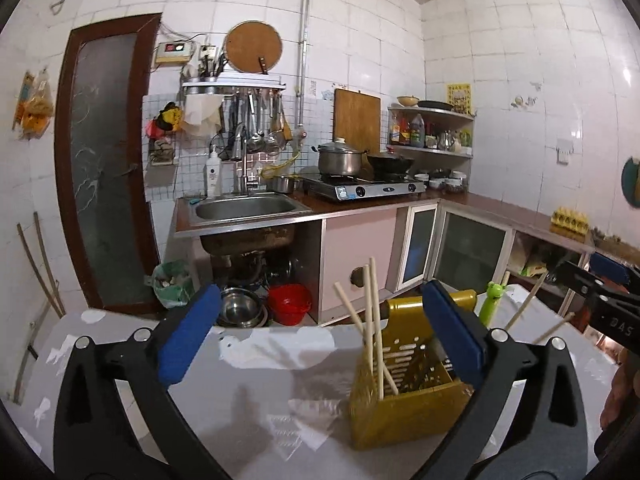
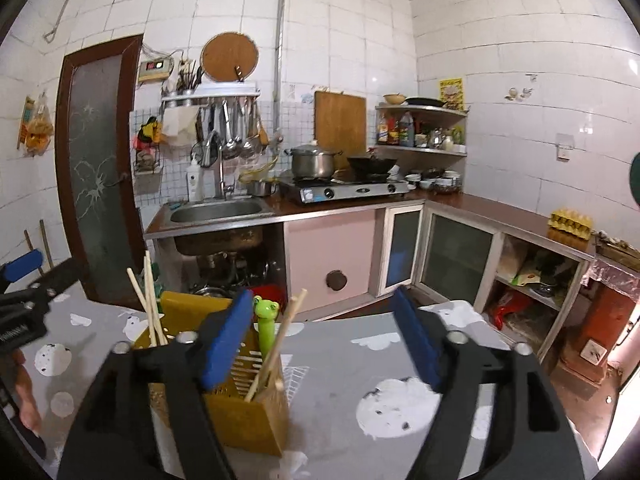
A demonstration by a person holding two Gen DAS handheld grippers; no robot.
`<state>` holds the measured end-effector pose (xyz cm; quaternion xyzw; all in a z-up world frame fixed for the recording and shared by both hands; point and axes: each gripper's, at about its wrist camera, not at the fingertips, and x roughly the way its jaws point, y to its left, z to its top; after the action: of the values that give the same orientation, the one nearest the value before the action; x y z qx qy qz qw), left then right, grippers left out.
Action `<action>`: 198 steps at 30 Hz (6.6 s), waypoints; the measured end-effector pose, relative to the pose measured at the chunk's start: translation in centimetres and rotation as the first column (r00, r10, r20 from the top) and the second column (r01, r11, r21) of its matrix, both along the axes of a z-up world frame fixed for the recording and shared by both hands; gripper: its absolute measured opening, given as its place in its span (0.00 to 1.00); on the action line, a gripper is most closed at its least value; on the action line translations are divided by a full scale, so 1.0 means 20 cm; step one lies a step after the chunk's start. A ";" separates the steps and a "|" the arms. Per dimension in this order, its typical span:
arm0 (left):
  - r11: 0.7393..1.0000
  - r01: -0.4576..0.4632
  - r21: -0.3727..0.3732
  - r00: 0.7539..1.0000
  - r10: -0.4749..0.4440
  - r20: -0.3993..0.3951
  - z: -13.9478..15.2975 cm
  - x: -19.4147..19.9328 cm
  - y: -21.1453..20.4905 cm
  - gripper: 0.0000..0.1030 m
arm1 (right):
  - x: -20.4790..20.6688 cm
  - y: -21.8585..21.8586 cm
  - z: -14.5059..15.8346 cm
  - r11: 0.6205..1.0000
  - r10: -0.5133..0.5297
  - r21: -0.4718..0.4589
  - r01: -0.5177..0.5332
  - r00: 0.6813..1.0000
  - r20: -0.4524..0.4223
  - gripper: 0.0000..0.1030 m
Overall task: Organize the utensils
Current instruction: 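Move both open tools back toward the light-blue spoon and last chopstick, then grasp the light-blue spoon with the right tool while the left tool grasps a chopstick, then lift the light-blue spoon and chopstick up over the yellow holder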
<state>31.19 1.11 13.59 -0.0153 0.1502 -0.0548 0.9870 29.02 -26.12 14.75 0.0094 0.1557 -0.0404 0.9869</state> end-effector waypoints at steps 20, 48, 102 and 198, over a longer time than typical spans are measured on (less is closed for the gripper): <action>0.998 -0.063 -0.013 0.966 0.058 -0.251 -0.44 -0.51 0.23 0.95 | -0.58 0.22 -0.60 0.999 0.028 0.029 -0.019 0.943 -0.332 0.81; 0.995 -0.091 0.048 0.931 0.102 -0.351 -0.65 -0.57 0.28 0.95 | -0.55 0.56 -0.87 0.993 0.102 0.007 -0.122 0.797 -0.595 0.52; 0.980 0.195 0.050 0.827 -0.137 -0.546 -0.80 -0.39 -0.50 0.04 | -0.44 -0.04 -0.79 0.997 0.030 0.079 0.011 0.864 -0.502 0.32; 0.993 0.120 -0.019 0.965 -0.112 0.235 0.52 -0.21 -0.27 0.03 | 0.11 0.17 0.27 0.994 0.057 0.086 -0.072 0.984 0.167 0.32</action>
<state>27.09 -4.32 24.08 -0.0161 0.0327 -0.1164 0.9925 31.25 -22.81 20.05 0.0530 0.0756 -0.0005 0.9957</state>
